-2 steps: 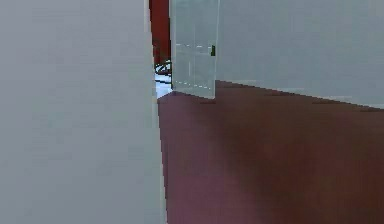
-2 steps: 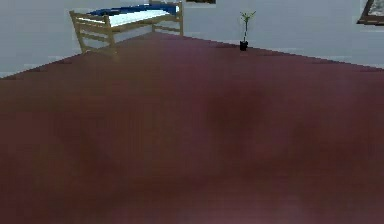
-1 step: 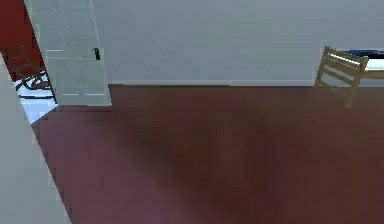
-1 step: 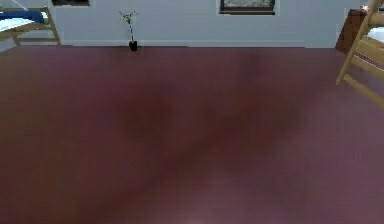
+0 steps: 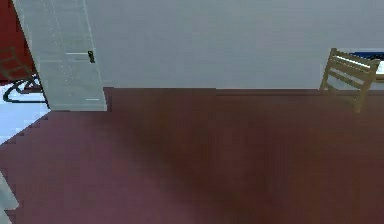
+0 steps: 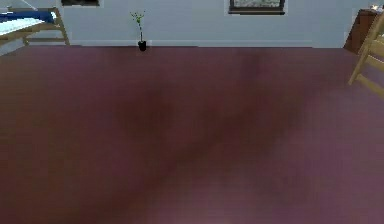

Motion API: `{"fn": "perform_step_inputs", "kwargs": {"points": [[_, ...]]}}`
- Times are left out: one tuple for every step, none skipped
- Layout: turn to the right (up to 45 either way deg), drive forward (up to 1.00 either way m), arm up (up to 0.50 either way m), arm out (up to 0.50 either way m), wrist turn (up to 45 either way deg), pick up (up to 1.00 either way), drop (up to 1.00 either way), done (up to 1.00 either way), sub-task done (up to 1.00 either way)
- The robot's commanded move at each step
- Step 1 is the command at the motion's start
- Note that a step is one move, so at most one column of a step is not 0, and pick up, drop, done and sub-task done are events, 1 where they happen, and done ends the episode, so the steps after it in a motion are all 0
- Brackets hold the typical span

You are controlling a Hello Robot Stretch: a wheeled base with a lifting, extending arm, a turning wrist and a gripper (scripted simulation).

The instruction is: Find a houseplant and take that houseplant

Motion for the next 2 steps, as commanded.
{"fn": "perform_step_inputs", "kwargs": {"points": [[45.0,0.00,0.00,0.00,0.0,0.00,0.00,0.00,0.00],[45.0,0.00,0.00,0.00,0.0,0.00,0.00,0.00,0.00]]}}
